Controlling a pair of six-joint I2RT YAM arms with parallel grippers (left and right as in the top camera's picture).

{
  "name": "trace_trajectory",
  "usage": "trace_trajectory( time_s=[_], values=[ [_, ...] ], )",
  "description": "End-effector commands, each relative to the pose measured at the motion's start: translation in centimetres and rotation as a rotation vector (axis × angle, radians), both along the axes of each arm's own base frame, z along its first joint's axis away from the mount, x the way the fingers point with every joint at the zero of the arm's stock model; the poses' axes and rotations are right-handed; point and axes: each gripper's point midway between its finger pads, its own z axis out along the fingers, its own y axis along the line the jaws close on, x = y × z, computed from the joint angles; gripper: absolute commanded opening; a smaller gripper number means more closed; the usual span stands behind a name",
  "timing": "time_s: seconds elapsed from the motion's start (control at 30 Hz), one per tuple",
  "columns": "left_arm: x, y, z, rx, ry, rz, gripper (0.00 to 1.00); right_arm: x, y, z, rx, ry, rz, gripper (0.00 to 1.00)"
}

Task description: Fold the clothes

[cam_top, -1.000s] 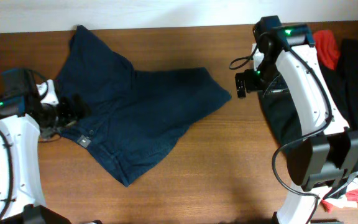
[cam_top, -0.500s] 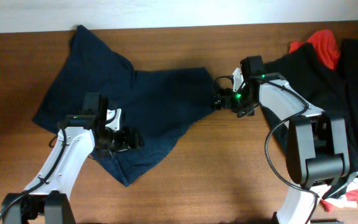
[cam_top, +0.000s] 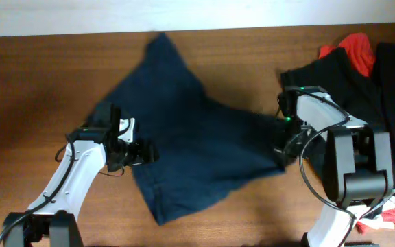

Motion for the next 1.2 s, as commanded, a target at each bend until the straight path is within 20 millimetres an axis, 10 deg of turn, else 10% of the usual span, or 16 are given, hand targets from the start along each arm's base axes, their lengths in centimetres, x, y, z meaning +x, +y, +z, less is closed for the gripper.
trace_trajectory(
  time_s=[0.0, 0.2, 0.37, 0.5, 0.67, 0.77, 0.8, 0.83, 0.87, 0.93, 1.17],
  values=[
    [1.5, 0.9, 0.2, 0.005, -0.055, 0.038, 0.99, -1.8, -2.3, 1.4, -0.186, 0.071, 0.003, 0.05],
    [6.6, 1.1, 2.0, -0.006, -0.281, 0.051, 0.99, -2.1, 0.2, 5.2, -0.151, -0.025, 0.057, 0.17],
    [7.2, 3.0, 1.6, 0.069, -0.272, 0.189, 0.99, -0.8, -1.1, 8.5, -0.152, -0.192, -0.002, 0.28],
    [6.8, 3.2, -1.3, 0.059, -0.159, 0.295, 0.99, 1.6, -1.2, 10.8, -0.104, -0.289, 0.122, 0.32],
    [5.9, 3.1, -6.1, 0.055, -0.008, 0.371, 0.99, 2.3, -1.1, 11.1, -0.095, -0.313, 0.147, 0.61],
    [7.8, 1.4, -5.7, -0.051, -0.067, 0.344, 0.58, 3.3, -1.0, 11.0, -0.094, -0.355, 0.144, 0.66],
    [8.3, 0.9, -5.3, -0.084, -0.088, 0.335, 0.43, 3.7, -0.9, 11.0, -0.094, -0.369, 0.143, 0.66],
    [8.8, 0.4, -5.0, -0.118, -0.104, 0.324, 0.07, 4.1, -0.9, 10.9, -0.094, -0.385, 0.143, 0.66],
    [8.9, -0.1, -4.7, -0.145, -0.110, 0.309, 0.01, 4.8, -0.8, 10.9, -0.093, -0.411, 0.141, 0.66],
    [8.9, -2.1, -1.6, -0.286, -0.168, 0.109, 0.00, 6.6, -0.2, 10.8, -0.059, -0.480, 0.176, 0.80],
    [2.2, 1.7, 11.4, -0.197, -0.307, 0.005, 0.00, 13.2, 10.3, 13.4, 0.529, -0.844, 0.502, 0.85]
  ],
)
